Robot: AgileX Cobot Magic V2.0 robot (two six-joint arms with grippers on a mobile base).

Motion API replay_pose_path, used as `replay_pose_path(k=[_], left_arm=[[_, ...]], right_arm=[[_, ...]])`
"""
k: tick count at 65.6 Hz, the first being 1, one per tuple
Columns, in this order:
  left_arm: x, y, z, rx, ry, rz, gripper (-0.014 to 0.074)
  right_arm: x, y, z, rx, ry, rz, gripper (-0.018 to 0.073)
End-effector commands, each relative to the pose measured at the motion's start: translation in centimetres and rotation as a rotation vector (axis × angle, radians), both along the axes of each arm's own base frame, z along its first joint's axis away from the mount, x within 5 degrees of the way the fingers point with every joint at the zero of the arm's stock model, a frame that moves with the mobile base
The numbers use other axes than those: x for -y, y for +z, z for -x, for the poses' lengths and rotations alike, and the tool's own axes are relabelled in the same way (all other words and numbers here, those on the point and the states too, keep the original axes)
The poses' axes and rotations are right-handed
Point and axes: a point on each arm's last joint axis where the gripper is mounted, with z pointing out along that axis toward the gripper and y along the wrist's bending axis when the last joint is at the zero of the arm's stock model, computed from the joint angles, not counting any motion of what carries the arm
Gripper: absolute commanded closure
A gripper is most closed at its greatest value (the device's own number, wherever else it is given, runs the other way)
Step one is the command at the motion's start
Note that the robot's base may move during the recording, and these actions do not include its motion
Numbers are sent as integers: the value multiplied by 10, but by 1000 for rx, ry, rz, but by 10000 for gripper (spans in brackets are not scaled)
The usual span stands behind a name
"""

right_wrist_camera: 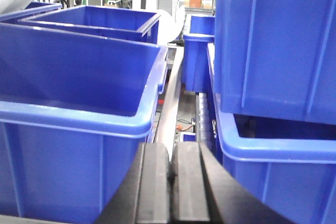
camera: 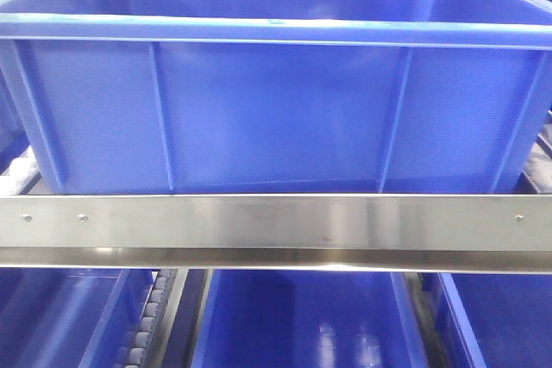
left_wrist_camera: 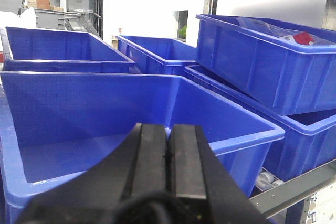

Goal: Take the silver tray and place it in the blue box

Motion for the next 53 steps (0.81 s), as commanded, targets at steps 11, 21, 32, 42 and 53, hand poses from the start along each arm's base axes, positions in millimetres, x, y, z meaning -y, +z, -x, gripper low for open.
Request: replay_pose_path(k=[11, 21, 32, 42, 53], left_arm=[[2, 11, 3, 26, -39, 34, 691], [2, 11, 3, 26, -39, 34, 691], [2, 11, 3, 26, -39, 34, 691], [2, 11, 3, 26, -39, 34, 691], [2, 11, 3, 26, -39, 34, 692]], right_arm=[[3, 7, 3, 96, -28, -38, 507], [5, 6, 3, 85, -62, -10, 507], [4, 2, 2, 38, -50, 5, 507], [3, -1, 1, 7, -30, -27, 507], [3, 1, 1, 22, -29, -19, 507]])
